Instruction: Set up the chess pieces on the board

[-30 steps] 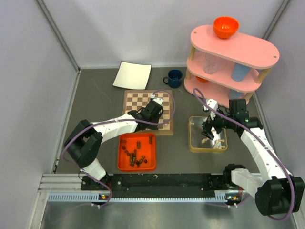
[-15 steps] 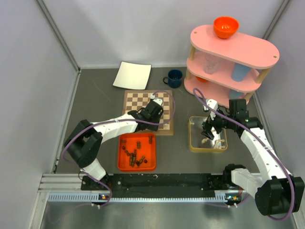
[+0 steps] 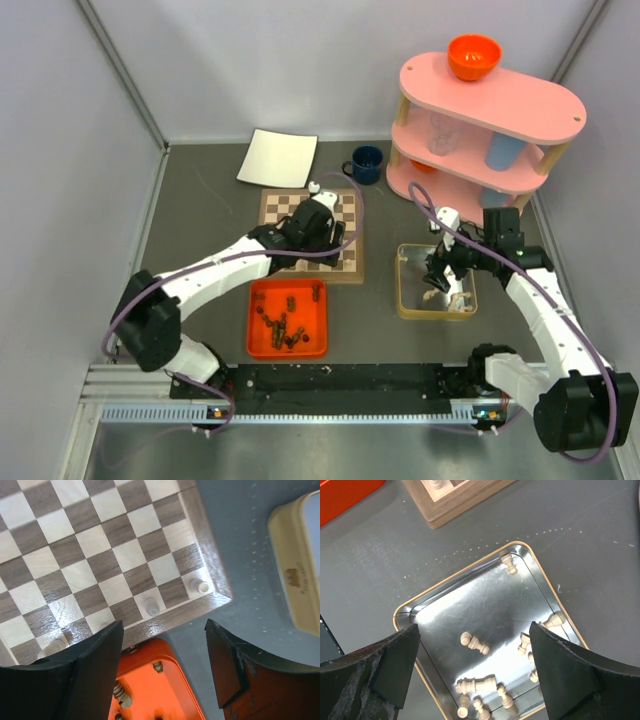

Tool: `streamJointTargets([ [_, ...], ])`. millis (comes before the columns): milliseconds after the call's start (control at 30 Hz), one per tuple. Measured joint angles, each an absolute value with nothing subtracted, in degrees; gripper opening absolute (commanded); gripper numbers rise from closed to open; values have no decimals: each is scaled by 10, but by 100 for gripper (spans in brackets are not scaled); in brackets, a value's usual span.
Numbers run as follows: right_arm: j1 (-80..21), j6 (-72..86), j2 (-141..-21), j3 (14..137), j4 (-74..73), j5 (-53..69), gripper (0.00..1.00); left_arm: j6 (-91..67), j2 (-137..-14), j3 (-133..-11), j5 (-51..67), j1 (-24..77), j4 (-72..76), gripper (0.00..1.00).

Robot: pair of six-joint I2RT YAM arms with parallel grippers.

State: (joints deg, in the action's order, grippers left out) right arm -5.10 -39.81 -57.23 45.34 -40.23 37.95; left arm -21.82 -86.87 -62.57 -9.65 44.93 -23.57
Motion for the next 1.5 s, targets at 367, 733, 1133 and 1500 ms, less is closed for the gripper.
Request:
streamJointTargets([
  [367, -9, -377, -540, 453, -403, 397, 99, -185, -691, -609, -67, 427, -214, 88],
  [733, 9, -322, -491, 494, -411, 363, 99, -159, -482, -520, -28, 336, -180, 99],
  [1133, 9, -254, -490, 500, -416, 339, 99, -65, -420, -498, -58, 330, -186, 99],
  [1500, 9, -245, -495, 499, -416, 340, 99, -16, -380, -419, -76, 330, -178, 99],
])
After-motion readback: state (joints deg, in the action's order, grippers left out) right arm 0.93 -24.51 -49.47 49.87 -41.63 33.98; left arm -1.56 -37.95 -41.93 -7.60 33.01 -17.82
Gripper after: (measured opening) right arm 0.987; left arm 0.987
